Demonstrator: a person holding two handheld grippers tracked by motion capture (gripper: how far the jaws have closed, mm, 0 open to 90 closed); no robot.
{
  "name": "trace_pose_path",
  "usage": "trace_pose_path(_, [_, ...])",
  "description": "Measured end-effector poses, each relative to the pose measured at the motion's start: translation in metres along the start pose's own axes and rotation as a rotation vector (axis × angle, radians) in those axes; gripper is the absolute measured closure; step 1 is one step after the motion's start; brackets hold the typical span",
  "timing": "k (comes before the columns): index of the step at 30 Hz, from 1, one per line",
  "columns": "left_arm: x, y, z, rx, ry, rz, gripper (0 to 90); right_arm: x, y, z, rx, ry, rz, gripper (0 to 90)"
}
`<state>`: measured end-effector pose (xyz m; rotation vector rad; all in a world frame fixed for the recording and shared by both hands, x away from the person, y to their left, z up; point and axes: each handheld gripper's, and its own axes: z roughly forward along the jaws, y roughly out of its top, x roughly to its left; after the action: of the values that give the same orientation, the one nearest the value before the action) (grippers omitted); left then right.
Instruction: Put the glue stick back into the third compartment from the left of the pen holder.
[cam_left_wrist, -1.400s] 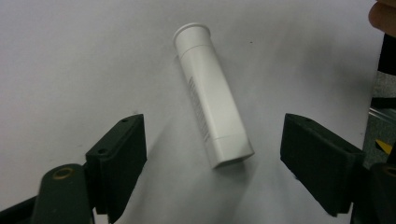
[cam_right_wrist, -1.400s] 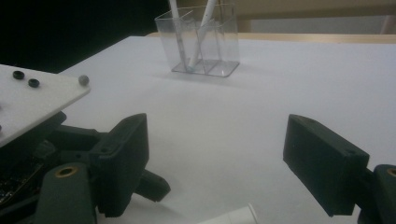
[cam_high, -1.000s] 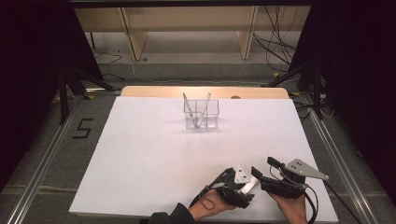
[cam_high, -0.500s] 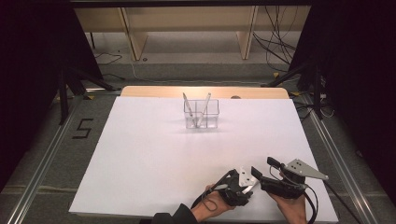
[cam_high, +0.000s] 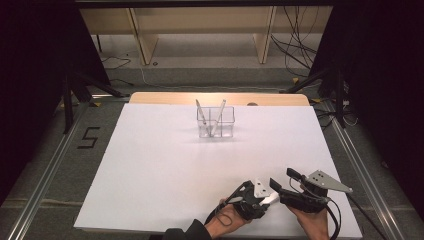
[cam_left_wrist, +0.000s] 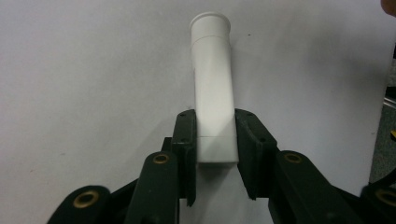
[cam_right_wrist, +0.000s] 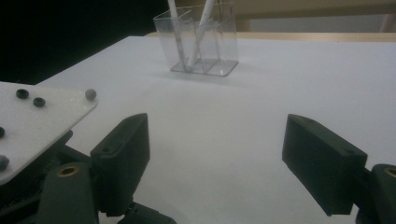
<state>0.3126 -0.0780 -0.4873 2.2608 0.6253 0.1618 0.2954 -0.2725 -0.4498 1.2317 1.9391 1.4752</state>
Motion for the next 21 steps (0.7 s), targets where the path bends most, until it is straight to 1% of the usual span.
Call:
trace_pose_path(3, [0.003,0.0,-0.002,-0.006,-0.001,-0.009,70.5,0.0,0.0,0.0,-0.003,-0.001,0.002,24.1])
trace_pose_path(6, [0.009,0.0,-0.005,-0.017,-0.006,-0.024,70.6,-0.001,0.0,-0.001,-0.006,-0.003,0.005,24.1])
trace_pose_path(8, [0.012,0.0,-0.009,-0.03,-0.003,-0.032,70.6,-0.001,0.0,-0.002,-0.007,-0.006,0.007,24.1])
trace_pose_path(9, [0.015,0.0,-0.011,-0.03,-0.002,-0.029,70.6,-0.001,0.0,-0.002,-0.007,-0.007,0.009,24.1])
trace_pose_path(11, [0.02,0.0,-0.016,-0.044,0.005,-0.036,70.6,-0.002,0.0,-0.002,-0.012,-0.007,0.008,24.1])
trace_pose_path(15, [0.031,-0.002,-0.025,-0.073,0.019,-0.06,70.6,-0.002,0.0,-0.003,-0.011,-0.008,0.011,24.1])
trace_pose_path(16, [0.034,-0.002,-0.028,-0.077,0.021,-0.06,70.6,-0.002,0.0,-0.003,-0.012,-0.008,0.011,24.1])
trace_pose_path(18, [0.039,-0.003,-0.033,-0.094,0.026,-0.082,70.6,-0.002,0.0,-0.002,-0.012,-0.006,0.012,24.1])
trace_pose_path(21, [0.047,-0.003,-0.042,-0.114,0.036,-0.097,70.6,-0.002,0.0,-0.002,-0.013,-0.005,0.012,24.1])
